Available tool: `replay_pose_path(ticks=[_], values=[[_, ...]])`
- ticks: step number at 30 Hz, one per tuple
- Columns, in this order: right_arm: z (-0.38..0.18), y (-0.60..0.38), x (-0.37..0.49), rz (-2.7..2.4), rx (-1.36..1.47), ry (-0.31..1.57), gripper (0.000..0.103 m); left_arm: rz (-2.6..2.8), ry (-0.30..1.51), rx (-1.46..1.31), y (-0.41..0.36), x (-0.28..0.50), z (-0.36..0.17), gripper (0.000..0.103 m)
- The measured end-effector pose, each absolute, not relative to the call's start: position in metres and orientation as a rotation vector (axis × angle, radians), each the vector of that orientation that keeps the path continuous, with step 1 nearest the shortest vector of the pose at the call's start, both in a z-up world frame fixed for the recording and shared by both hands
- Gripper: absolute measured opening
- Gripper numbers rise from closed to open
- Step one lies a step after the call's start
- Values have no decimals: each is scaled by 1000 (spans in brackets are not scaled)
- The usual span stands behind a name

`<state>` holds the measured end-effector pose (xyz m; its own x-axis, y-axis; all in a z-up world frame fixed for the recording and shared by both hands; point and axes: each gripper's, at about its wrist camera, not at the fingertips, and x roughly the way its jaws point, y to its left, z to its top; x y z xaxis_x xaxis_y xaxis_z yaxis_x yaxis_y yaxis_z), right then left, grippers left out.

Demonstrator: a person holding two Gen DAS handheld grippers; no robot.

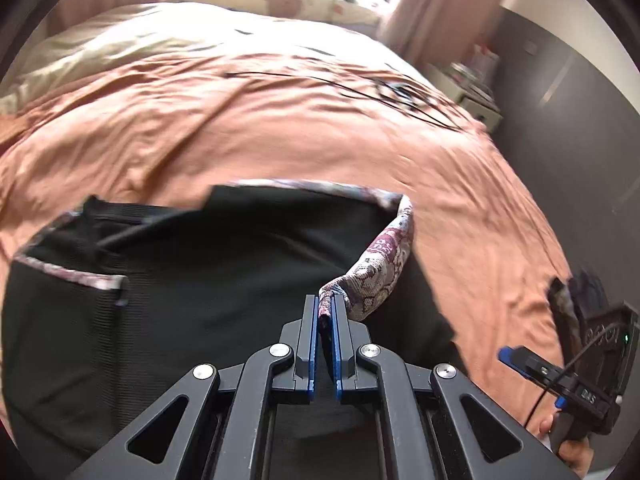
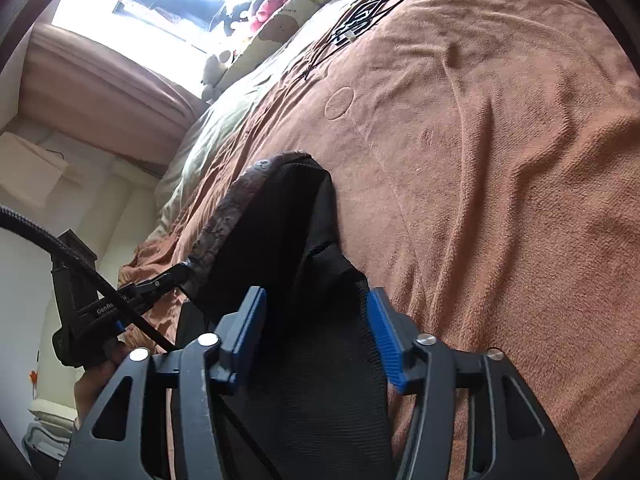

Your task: Fold small clothes

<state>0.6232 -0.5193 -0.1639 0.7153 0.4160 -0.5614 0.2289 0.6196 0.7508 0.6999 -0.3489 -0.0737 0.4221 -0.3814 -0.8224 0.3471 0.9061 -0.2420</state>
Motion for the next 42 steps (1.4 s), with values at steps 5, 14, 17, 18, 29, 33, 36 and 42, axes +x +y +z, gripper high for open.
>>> replay_pose_path(ticks=[5, 14, 17, 18, 29, 33, 36, 42], values=[[-171, -510, 633, 133, 914, 819, 63, -372, 1037, -47, -321, 719, -85, 6], [-170, -506, 644, 143, 889, 830, 63, -257, 1044, -66, -294, 750, -112, 10], [-170, -504, 646, 146, 882, 830, 63, -263, 1077, -63, -294, 746, -124, 12], [-170, -503, 647, 147, 878, 832, 63, -268, 1090, -60, -294, 744, -129, 15], [-169, -501, 642, 160, 874, 832, 63, -265, 1135, -88, -288, 714, -140, 48], [-168, -501, 640, 172, 883, 830, 63, -297, 1175, -91, -296, 694, -145, 48], [-167, -503, 636, 172, 884, 825, 63, -316, 1201, -91, -304, 681, -148, 48], [-165, -506, 627, 166, 893, 815, 63, -280, 1272, 9, -323, 660, -164, 41]])
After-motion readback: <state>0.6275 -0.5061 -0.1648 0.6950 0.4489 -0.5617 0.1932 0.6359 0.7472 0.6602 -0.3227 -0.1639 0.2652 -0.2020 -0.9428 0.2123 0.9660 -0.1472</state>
